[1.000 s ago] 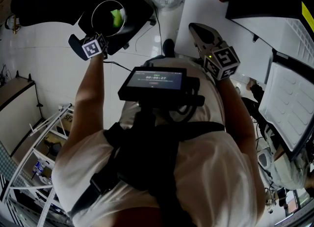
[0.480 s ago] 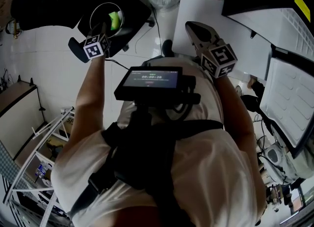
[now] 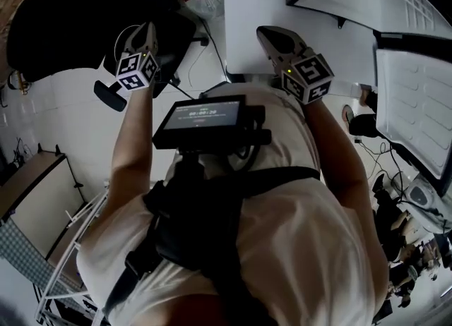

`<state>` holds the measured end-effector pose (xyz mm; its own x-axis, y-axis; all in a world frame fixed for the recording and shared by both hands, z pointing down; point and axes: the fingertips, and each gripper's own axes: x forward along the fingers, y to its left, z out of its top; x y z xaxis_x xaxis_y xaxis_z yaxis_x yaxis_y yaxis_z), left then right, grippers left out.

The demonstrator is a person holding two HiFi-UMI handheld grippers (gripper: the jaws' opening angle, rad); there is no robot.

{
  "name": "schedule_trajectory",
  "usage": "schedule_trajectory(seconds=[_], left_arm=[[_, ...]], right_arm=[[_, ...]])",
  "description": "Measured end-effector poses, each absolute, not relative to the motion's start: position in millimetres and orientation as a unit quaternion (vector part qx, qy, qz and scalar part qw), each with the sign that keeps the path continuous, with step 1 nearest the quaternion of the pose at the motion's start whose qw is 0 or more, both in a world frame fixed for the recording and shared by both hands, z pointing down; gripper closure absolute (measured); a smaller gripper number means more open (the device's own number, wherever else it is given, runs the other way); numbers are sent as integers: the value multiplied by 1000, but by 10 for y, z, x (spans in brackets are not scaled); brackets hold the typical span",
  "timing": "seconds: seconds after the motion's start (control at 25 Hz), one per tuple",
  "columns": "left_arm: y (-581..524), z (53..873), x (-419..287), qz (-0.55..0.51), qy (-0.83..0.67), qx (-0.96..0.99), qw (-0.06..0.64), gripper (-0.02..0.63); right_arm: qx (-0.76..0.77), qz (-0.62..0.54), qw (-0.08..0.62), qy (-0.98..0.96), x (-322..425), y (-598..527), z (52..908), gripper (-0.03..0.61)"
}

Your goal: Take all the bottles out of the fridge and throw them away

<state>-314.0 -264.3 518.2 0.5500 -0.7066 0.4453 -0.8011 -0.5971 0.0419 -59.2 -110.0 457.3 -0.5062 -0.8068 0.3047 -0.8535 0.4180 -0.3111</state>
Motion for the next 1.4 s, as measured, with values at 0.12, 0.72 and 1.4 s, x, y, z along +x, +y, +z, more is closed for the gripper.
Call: schedule_trajectory(seconds=[0.12, 0.72, 1.4], left_arm=[[-2560, 5034, -2571, 181, -390, 897, 107, 611], [-1557, 4520, -147, 141, -192, 966, 97, 611], [-819, 4121, 1044, 93, -74, 989, 91, 611]], right_arm=[[519, 215, 45, -826, -322, -1017, 4561, 586], [622, 191, -4, -759, 1074, -422, 4369, 586], [675, 154, -30, -721, 1944, -1, 4200, 586]])
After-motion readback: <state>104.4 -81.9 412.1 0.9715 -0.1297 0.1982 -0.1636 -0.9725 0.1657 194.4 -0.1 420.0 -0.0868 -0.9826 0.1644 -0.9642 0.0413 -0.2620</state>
